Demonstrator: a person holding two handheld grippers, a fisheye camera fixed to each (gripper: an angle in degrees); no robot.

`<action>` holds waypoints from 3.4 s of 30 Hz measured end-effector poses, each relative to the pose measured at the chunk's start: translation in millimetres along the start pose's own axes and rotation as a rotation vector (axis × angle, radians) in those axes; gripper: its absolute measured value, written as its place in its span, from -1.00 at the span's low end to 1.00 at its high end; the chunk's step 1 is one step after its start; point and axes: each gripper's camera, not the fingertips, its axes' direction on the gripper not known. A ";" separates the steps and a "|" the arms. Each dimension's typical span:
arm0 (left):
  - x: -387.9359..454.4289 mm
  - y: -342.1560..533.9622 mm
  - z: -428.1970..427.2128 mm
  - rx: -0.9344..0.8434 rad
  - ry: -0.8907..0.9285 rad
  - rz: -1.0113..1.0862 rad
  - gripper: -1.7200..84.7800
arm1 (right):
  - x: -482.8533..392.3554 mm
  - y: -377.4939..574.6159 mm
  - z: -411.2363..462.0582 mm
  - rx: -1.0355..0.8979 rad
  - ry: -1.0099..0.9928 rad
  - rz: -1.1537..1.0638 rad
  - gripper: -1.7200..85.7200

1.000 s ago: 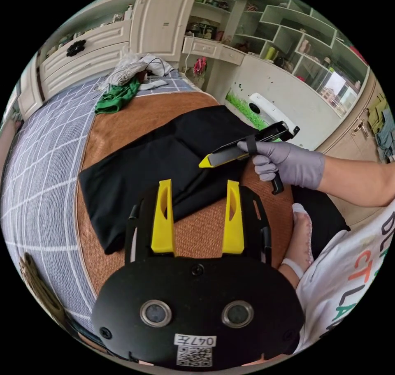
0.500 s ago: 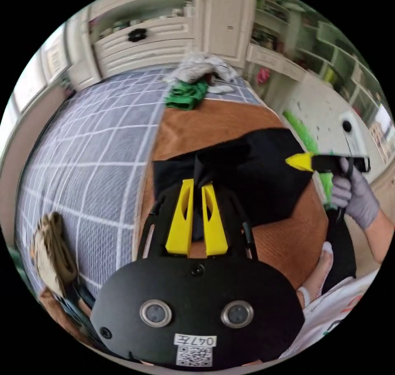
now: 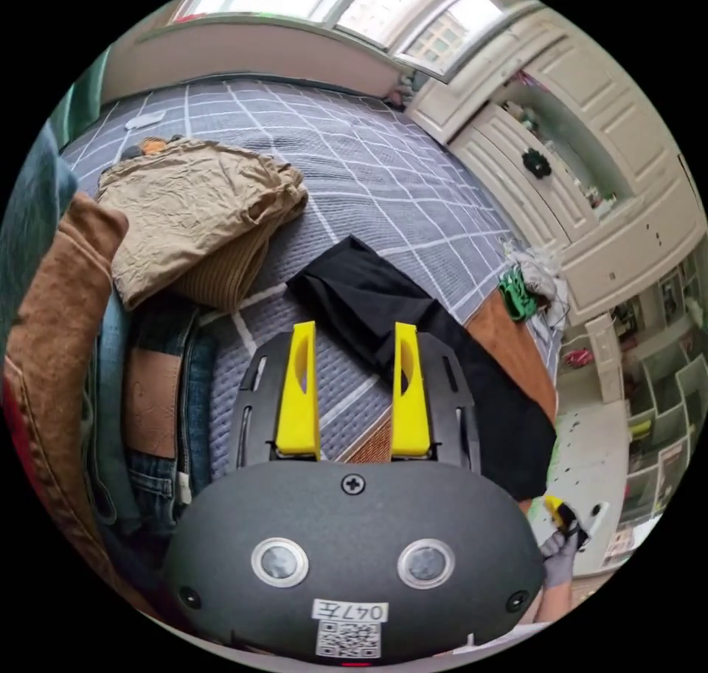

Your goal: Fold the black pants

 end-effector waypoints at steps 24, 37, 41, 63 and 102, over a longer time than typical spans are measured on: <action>195.3 46.2 26.3 -0.080 0.091 0.970 -0.98 | -190.3 -81.3 13.1 -0.500 0.300 -0.148 -0.99; 246.2 33.1 72.6 -0.203 0.302 1.069 -0.98 | -216.9 -123.2 42.8 -0.635 0.337 -0.136 -0.99; 263.6 24.0 103.4 -0.271 0.297 1.055 -0.98 | -224.2 -144.0 44.9 -0.675 0.333 -0.115 -0.98; 300.8 25.0 183.4 -0.497 0.269 0.945 -0.98 | -283.7 -170.2 29.2 -0.633 0.399 -0.190 -0.97; 317.9 98.8 157.2 -0.380 -0.015 0.893 -0.98 | -281.8 -183.3 45.4 -0.654 0.443 -0.210 -0.97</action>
